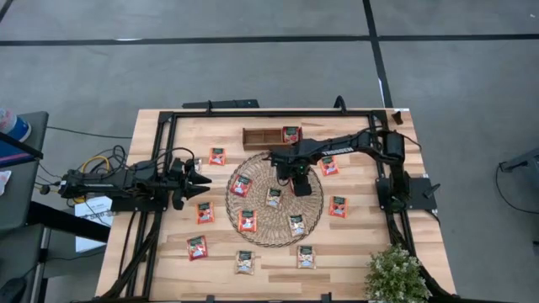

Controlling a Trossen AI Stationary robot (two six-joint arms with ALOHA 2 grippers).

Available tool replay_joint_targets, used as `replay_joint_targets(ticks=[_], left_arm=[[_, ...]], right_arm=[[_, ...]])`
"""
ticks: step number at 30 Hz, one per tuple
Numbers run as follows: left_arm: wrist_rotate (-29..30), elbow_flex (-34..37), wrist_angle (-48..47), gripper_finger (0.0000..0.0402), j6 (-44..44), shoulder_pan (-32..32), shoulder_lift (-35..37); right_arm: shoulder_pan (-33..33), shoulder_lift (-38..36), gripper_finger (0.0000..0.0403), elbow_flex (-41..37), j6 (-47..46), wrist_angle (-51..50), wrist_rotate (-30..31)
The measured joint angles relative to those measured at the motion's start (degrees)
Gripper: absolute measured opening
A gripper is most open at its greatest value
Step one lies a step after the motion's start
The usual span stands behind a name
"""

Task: Pick & Place Tea
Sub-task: Put the red tea bag into the right section of the wooden organizer

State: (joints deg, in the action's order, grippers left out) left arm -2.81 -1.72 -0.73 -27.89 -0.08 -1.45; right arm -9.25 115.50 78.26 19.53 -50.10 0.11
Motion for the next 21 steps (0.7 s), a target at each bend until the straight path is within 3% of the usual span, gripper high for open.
replay_joint_targets(ticks=[7, 21], left_arm=[[0.0, 0.0, 0.0, 0.0154, 0.0, 0.0, 0.0], [0.0, 0.0, 0.0, 0.0154, 0.0, 0.0, 0.0]], right_arm=[[0.0, 0.0, 0.0056, 0.0, 0.0, 0.0, -0.1], [0.3, -0.1, 0.0003, 4.5, -0.1, -2.9, 0.0]])
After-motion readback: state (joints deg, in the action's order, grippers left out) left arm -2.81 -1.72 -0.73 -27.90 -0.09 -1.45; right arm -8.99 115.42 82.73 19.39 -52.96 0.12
